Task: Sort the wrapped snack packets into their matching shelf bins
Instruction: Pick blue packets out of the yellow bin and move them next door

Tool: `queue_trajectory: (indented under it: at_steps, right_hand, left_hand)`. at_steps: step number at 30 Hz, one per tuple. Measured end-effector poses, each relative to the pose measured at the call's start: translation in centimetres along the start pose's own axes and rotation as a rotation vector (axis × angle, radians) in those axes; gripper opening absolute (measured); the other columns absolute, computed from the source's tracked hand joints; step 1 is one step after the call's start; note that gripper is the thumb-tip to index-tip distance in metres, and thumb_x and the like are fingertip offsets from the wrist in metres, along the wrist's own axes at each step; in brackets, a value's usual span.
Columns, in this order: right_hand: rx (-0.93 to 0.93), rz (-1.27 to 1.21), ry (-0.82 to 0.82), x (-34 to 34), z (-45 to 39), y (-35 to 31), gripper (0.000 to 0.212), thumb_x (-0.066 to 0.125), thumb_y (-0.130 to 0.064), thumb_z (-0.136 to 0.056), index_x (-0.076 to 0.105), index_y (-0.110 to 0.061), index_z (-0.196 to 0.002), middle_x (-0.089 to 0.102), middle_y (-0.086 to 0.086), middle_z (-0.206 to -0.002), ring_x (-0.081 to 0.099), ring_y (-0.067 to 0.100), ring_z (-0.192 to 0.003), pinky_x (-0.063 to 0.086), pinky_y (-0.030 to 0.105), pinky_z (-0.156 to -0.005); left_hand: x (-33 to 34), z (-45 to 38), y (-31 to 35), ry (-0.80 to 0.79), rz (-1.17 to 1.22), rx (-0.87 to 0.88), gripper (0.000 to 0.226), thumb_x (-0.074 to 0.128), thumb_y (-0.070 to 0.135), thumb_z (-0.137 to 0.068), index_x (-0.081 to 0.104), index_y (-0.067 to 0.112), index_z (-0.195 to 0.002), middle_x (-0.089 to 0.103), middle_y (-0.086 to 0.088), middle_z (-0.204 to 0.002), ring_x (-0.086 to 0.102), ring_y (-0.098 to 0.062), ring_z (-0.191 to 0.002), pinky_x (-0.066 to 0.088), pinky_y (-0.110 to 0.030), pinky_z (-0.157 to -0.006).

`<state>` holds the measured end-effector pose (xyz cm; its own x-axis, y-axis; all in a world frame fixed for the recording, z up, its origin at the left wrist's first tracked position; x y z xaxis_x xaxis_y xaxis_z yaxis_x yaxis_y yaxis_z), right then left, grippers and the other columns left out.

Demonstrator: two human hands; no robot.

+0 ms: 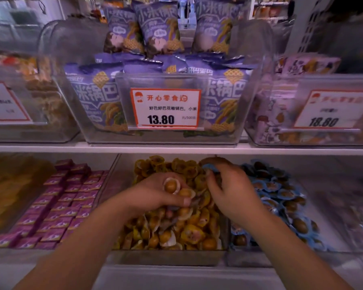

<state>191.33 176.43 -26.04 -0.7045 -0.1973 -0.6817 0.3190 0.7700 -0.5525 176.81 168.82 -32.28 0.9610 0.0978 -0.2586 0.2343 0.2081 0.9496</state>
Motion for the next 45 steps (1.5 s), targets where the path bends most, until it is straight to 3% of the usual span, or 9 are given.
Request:
queue_trajectory:
  at_steps: [5,12,20,24,27,31,33,41,45]
  right_hand:
    - [-0.146,0.238,-0.136,1.2,0.9,-2.5,0.030,0.052,-0.022,-0.095,0.060,-0.018,-0.124,0.066,0.004,-0.111,0.061,0.023,-0.100,0.053,0.036,-0.084]
    - [-0.225,0.452,-0.367,5.8,3.2,-4.9,0.043,0.055,-0.016,-0.087,0.042,-0.027,-0.126,0.058,0.002,-0.116,0.061,0.026,-0.098,0.053,0.037,-0.070]
    - [0.017,0.493,-0.504,7.5,0.1,-1.5,0.040,0.058,-0.015,-0.086,0.050,-0.024,-0.124,0.051,0.003,-0.121,0.057,0.026,-0.109,0.045,0.031,-0.083]
    - [-0.005,0.450,-0.641,10.3,0.6,-1.3,0.040,0.054,-0.030,-0.091,0.048,-0.027,-0.130,0.052,0.003,-0.127,0.052,0.028,-0.118,0.044,0.034,-0.092]
    - [-0.001,0.441,-0.706,11.3,1.1,-1.0,0.044,0.046,-0.045,-0.089,0.049,-0.033,-0.132,0.054,0.004,-0.129,0.050,0.028,-0.120,0.042,0.038,-0.098]
    - [-0.042,0.366,-0.731,11.1,1.7,-1.7,0.054,0.045,-0.051,-0.075,0.039,-0.045,-0.128,0.048,-0.016,-0.096,0.052,0.023,-0.107,0.042,0.037,-0.084]
    - [-0.060,0.361,-0.726,11.0,2.0,-1.9,0.055,0.051,-0.042,-0.076,0.037,-0.047,-0.130,0.049,-0.013,-0.100,0.050,0.022,-0.109,0.042,0.038,-0.087]
    - [-0.032,0.284,-0.512,9.4,1.5,-2.4,0.029,0.052,-0.017,-0.090,0.051,-0.035,-0.113,0.055,0.001,-0.109,0.056,0.027,-0.103,0.047,0.036,-0.079]
    - [0.115,0.012,-0.242,6.5,0.1,-2.9,0.015,0.054,-0.022,-0.094,0.061,-0.032,-0.104,0.066,-0.006,-0.103,0.061,0.011,-0.095,0.051,0.032,-0.081]
  left_hand:
    - [-1.9,5.8,-1.3,0.150,-0.471,0.020,0.038,0.081,0.022,-0.079,0.065,0.039,-0.109,0.068,0.019,-0.105,0.063,0.004,-0.096,0.051,-0.018,-0.084]
    - [-4.4,7.2,-3.7,0.563,-0.602,0.047,0.054,0.062,0.015,-0.089,0.047,0.033,-0.138,0.042,0.000,-0.148,0.047,-0.015,-0.130,0.039,-0.025,-0.106]
    - [-2.7,4.7,-3.4,0.355,-1.084,0.083,0.043,0.040,0.051,-0.091,0.050,0.038,-0.131,0.052,0.009,-0.133,0.052,-0.020,-0.120,0.036,-0.042,-0.103]
    - [-1.4,4.0,-3.0,0.246,-0.930,0.171,0.051,0.040,0.071,-0.080,0.060,0.038,-0.114,0.056,0.012,-0.104,0.054,-0.017,-0.105,0.038,-0.035,-0.089]
    - [-1.4,4.1,-3.6,0.206,-0.946,0.154,0.059,0.051,0.074,-0.069,0.057,0.040,-0.116,0.053,0.015,-0.111,0.051,-0.015,-0.106,0.038,-0.035,-0.091]
    - [-2.8,4.4,-3.6,0.311,-1.054,0.152,0.047,0.053,0.068,-0.076,0.057,0.042,-0.116,0.055,0.015,-0.109,0.052,-0.015,-0.107,0.035,-0.035,-0.092]
    - [-3.0,4.8,-3.0,0.378,-1.026,0.180,0.039,0.055,0.063,-0.076,0.061,0.041,-0.107,0.060,0.015,-0.104,0.056,-0.015,-0.102,0.038,-0.035,-0.090]
    - [-4.4,6.1,-1.2,0.612,-0.710,0.218,0.014,0.079,0.034,-0.078,0.066,0.031,-0.076,0.057,0.019,-0.080,0.060,-0.006,-0.081,0.048,-0.031,-0.070]
    - [-6.1,6.8,-0.5,0.847,-0.191,0.271,0.010,0.077,0.023,-0.082,0.069,0.025,-0.075,0.072,0.011,-0.070,0.065,0.001,-0.065,0.048,-0.015,-0.061]
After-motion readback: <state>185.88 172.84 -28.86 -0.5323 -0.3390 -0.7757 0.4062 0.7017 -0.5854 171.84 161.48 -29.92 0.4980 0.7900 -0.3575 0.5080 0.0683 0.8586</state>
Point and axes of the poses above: each hand's wrist, its own z-axis away from the middle knuckle, its own x-axis out of the palm, y = z × x, the point moved 8 cm from there along -z, towards the middle knuckle
